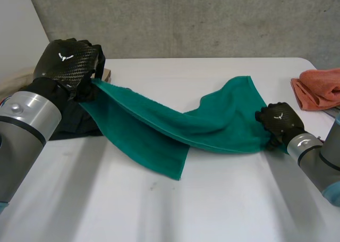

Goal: Fold the laundry.

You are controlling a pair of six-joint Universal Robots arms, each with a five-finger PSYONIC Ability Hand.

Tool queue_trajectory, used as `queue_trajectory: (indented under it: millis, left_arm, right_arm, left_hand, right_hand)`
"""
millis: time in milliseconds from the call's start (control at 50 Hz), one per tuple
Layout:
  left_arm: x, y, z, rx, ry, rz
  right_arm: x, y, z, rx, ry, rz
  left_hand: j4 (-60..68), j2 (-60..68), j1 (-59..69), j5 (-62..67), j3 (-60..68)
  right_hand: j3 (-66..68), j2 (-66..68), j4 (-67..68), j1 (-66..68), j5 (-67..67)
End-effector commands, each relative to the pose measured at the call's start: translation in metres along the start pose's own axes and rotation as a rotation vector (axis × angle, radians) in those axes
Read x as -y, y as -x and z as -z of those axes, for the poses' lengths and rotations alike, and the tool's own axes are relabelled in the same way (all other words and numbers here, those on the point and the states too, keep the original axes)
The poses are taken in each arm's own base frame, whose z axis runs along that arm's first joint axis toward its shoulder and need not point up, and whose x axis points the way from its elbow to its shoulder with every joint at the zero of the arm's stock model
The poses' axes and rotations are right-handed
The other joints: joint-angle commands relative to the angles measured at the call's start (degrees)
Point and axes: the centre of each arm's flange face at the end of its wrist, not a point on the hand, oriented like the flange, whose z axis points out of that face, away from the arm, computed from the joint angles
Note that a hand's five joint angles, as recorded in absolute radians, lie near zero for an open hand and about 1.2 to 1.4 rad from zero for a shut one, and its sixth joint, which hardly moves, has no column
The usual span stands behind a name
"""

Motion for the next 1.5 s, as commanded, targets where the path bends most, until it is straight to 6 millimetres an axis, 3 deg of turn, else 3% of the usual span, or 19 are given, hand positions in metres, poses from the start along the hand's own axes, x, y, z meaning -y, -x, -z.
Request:
queue_trajectory:
  millis: [20, 100, 180, 260, 340, 440, 520, 580, 660, 740, 800, 900, 960, 980, 1080, 1140, 1240, 1340, 1500]
  left_arm:
    - [-0.002, 0.002, 0.0, 0.005, 0.005, -0.003]
    - [-0.003, 0.005, -0.001, 0.015, 0.011, -0.002]
    - [-0.006, 0.01, -0.002, 0.032, 0.019, -0.006]
    - [-0.006, 0.017, -0.004, 0.054, 0.025, -0.008]
    - [0.005, 0.026, 0.0, 0.077, 0.014, -0.012]
    - [0.042, 0.041, 0.011, 0.11, -0.053, -0.047]
    - [0.066, 0.046, 0.02, 0.109, -0.072, -0.09]
    - [0.073, 0.049, 0.023, 0.113, -0.042, -0.126]
    - [0.066, 0.052, 0.016, 0.107, 0.065, -0.175]
    - [0.033, 0.047, -0.008, 0.048, 0.224, -0.209]
    - [0.016, 0.044, -0.023, 0.018, 0.273, -0.223]
    - [-0.009, 0.043, -0.073, 0.007, 0.226, -0.292]
    - [-0.008, 0.049, -0.101, 0.038, 0.132, -0.35]
    - [0.001, 0.054, -0.12, 0.07, 0.04, -0.391]
    - [0.045, 0.073, -0.162, 0.213, -0.277, -0.465]
    - [0.076, 0.085, -0.17, 0.313, -0.463, -0.472]
    - [0.093, 0.092, -0.168, 0.355, -0.578, -0.42]
    - [0.068, 0.098, -0.167, 0.347, -0.489, -0.367]
    - [-0.01, 0.083, -0.164, 0.251, -0.286, -0.286]
  right_arm:
    - [0.004, -0.005, -0.014, -0.017, -0.034, 0.014]
    - [0.003, -0.013, -0.023, -0.036, -0.045, 0.017]
    - [0.007, -0.025, -0.025, -0.056, -0.042, 0.012]
    - [0.028, -0.045, -0.009, -0.073, -0.025, 0.006]
    - [0.072, -0.074, 0.03, -0.091, 0.001, 0.06]
    - [0.152, -0.129, 0.101, -0.233, -0.061, 0.16]
    - [0.19, -0.148, 0.133, -0.31, -0.132, 0.184]
    - [0.196, -0.155, 0.139, -0.317, -0.132, 0.184]
    - [0.188, -0.155, 0.13, -0.262, -0.07, 0.175]
    - [0.172, -0.134, 0.107, -0.143, 0.005, 0.222]
    - [0.152, -0.125, 0.082, -0.097, 0.068, 0.239]
    - [0.131, -0.121, 0.029, -0.132, 0.075, 0.202]
    - [0.136, -0.127, 0.008, -0.214, 0.014, 0.189]
    - [0.144, -0.137, -0.003, -0.294, -0.053, 0.179]
    - [0.188, -0.177, -0.016, -0.566, -0.35, 0.136]
    - [0.217, -0.193, -0.01, -0.685, -0.567, 0.117]
    - [0.232, -0.201, -0.005, -0.752, -0.705, 0.132]
    - [0.215, -0.183, -0.019, -0.643, -0.624, 0.121]
    - [0.155, -0.132, -0.051, -0.431, -0.39, 0.069]
  left_hand:
    - [11.29, 11.35, 13.05, 13.74, 11.65]
    - [11.29, 11.35, 13.05, 13.74, 11.65]
    - [11.29, 11.35, 13.05, 13.74, 11.65]
    - [11.29, 11.35, 13.05, 13.74, 11.65]
    - [11.29, 11.35, 13.05, 13.74, 11.65]
    - [11.29, 11.35, 13.05, 13.74, 11.65]
    - [11.29, 11.35, 13.05, 13.74, 11.65]
    - [11.29, 11.35, 13.05, 13.74, 11.65]
    - [11.29, 11.35, 13.05, 13.74, 11.65]
    - [11.29, 11.35, 13.05, 13.74, 11.65]
    - [11.29, 11.35, 13.05, 13.74, 11.65]
    - [11.29, 11.35, 13.05, 13.74, 11.65]
    - [11.29, 11.35, 13.05, 13.74, 11.65]
    - [11.29, 11.35, 13.05, 13.74, 11.65]
    - [11.29, 11.35, 13.05, 13.74, 11.65]
    - [11.29, 11.35, 13.05, 13.74, 11.65]
    - [11.29, 11.35, 13.05, 13.74, 11.65]
    - [11.29, 11.35, 13.05, 13.74, 11.65]
    - [11.29, 11.35, 13.05, 13.74, 11.65]
  right_hand:
    - [16.52, 16.72, 16.45, 16.88, 16.46]
    - [49.0, 49.2, 48.93, 49.36, 48.94]
    - [49.05, 49.25, 48.98, 49.41, 48.98]
    - [49.05, 49.25, 48.98, 49.41, 48.98]
    - [49.05, 49.25, 48.98, 49.41, 48.98]
    - [49.05, 49.25, 48.98, 49.41, 48.98]
    - [49.05, 49.25, 48.98, 49.41, 48.98]
    - [49.05, 49.25, 48.98, 49.41, 48.98]
    - [49.05, 49.25, 48.98, 49.41, 48.98]
    - [49.05, 49.25, 48.98, 49.41, 48.98]
    - [49.05, 49.25, 48.98, 49.41, 48.98]
    - [49.05, 49.25, 48.98, 49.41, 48.98]
    - [49.05, 49.25, 48.98, 49.41, 48.98]
    - [49.05, 49.25, 48.98, 49.41, 48.98]
    - [49.05, 49.25, 48.98, 49.41, 48.98]
    - [49.05, 49.25, 48.98, 49.41, 48.98]
    - [49.05, 49.25, 48.98, 49.41, 48.98]
    - [49.05, 49.25, 48.98, 49.41, 48.98]
    - [49.05, 49.25, 48.98, 49.41, 48.98]
